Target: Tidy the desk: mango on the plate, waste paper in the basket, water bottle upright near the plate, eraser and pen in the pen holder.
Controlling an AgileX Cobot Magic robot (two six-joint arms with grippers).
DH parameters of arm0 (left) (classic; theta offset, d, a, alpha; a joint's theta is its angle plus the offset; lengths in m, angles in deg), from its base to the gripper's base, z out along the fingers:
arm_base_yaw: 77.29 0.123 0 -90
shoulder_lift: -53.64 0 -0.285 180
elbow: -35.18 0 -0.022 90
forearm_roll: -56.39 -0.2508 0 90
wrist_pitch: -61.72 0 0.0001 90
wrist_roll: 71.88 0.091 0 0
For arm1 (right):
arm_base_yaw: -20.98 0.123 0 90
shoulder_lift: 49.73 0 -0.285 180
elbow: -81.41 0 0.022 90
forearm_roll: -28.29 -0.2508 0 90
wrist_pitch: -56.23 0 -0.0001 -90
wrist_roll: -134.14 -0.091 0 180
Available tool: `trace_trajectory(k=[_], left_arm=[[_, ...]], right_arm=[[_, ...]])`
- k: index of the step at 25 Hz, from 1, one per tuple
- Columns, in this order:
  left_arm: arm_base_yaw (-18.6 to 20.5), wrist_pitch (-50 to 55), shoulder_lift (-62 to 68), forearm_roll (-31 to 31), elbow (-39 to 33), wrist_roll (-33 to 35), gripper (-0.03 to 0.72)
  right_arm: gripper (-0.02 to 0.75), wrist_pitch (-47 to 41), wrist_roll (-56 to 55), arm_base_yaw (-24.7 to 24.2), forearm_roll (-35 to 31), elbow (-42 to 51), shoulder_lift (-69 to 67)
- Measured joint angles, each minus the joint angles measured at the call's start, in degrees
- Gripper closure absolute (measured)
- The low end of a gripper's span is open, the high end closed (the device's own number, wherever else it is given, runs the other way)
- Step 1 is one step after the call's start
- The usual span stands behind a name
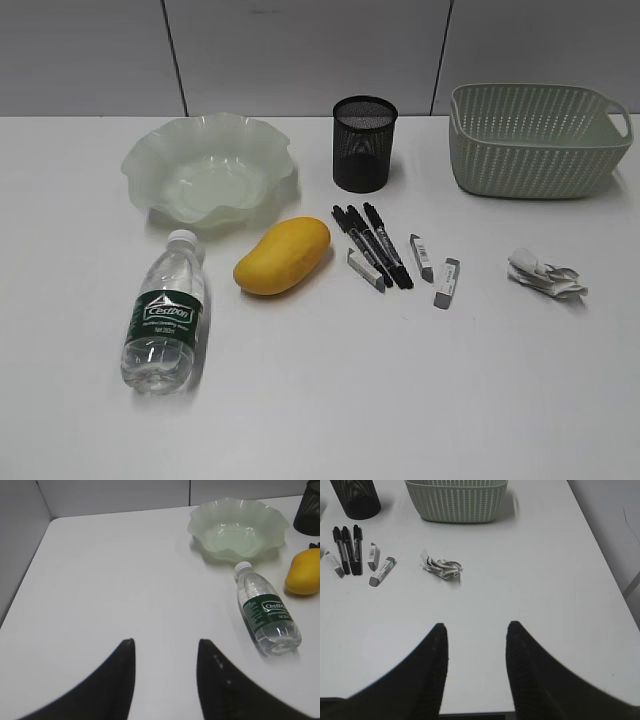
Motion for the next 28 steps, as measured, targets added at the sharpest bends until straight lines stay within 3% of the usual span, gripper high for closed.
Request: trace_trajectory(k=[23, 26, 28], left_arm=[[0.0, 0.0, 0.0, 0.28, 0.0, 0.0, 0.381], [0.0, -0.56, 2.61, 3.24, 0.57, 0.33, 0.381], [0.0, -4.16, 9.31, 7.25, 1.62, 4.04, 0.379]], right_arm=[[0.417, 0.0, 0.0, 0.0, 0.0, 0.0, 0.0], [0.417, 0.0, 0.0, 0.0, 0.0, 0.0, 0.0], [0.417, 0.0, 0.0, 0.0, 0.0, 0.0, 0.0]])
